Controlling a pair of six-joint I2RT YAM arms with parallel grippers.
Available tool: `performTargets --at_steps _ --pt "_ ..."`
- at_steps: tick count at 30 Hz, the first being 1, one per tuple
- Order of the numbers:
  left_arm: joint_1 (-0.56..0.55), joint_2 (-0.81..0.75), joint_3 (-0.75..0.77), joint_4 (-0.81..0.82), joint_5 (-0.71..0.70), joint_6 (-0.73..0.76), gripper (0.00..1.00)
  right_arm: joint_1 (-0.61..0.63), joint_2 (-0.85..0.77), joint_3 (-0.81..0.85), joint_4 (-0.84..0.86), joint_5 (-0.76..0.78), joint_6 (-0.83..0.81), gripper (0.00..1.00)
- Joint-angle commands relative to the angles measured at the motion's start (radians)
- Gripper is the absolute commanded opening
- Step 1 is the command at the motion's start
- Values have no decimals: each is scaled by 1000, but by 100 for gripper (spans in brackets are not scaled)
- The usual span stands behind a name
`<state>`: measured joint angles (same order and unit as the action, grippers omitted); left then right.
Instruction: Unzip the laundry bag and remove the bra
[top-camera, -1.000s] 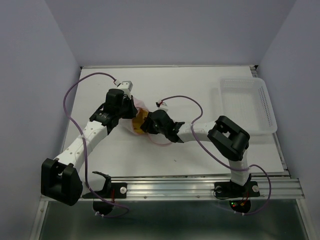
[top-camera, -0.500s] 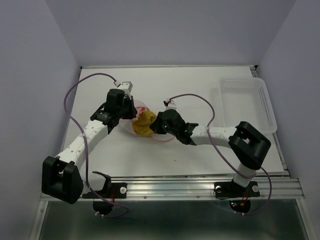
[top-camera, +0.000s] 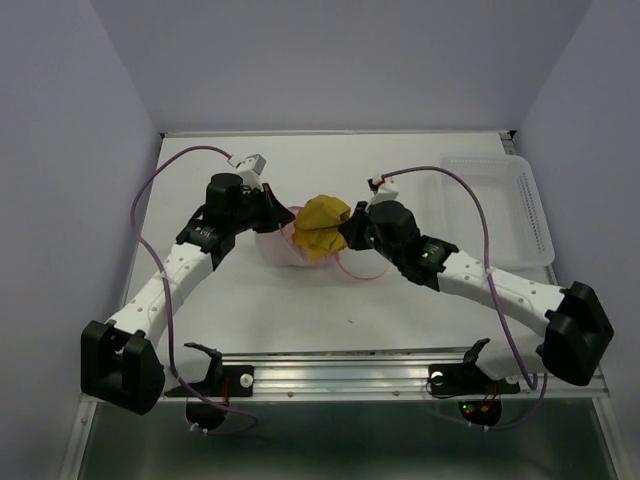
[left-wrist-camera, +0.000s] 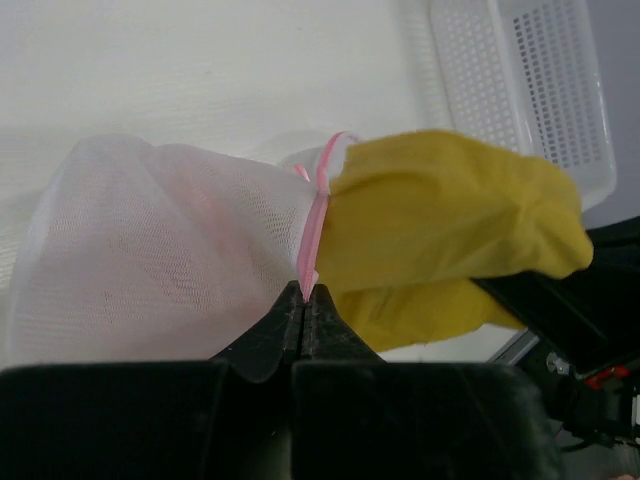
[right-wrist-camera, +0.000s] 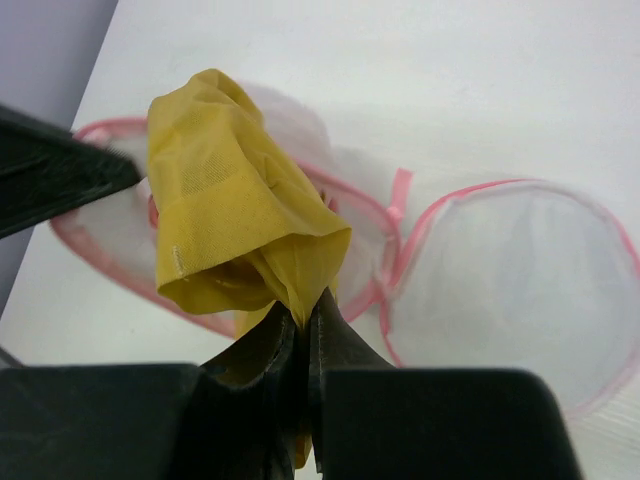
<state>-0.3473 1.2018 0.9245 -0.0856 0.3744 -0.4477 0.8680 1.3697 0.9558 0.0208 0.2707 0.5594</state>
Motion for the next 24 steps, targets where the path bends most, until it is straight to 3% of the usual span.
performTargets --at_steps 1,5,10,13,18,24 --pt "7 -31 20 78 115 -43 0 -102 -118 -6 -70 15 -55 1" --pt "42 -19 -13 78 130 -29 0 -243 -193 17 -137 -22 -69 1" --pt "91 30 -67 110 159 6 0 -296 -257 75 -183 -42 -104 1" --pt "110 44 -81 113 208 14 0 -305 -276 127 -209 15 -136 1" --pt "116 21 -93 98 170 35 0 -325 -276 221 -231 148 -194 1" --pt "116 12 -95 87 158 43 0 -521 -236 261 -229 219 -187 1"
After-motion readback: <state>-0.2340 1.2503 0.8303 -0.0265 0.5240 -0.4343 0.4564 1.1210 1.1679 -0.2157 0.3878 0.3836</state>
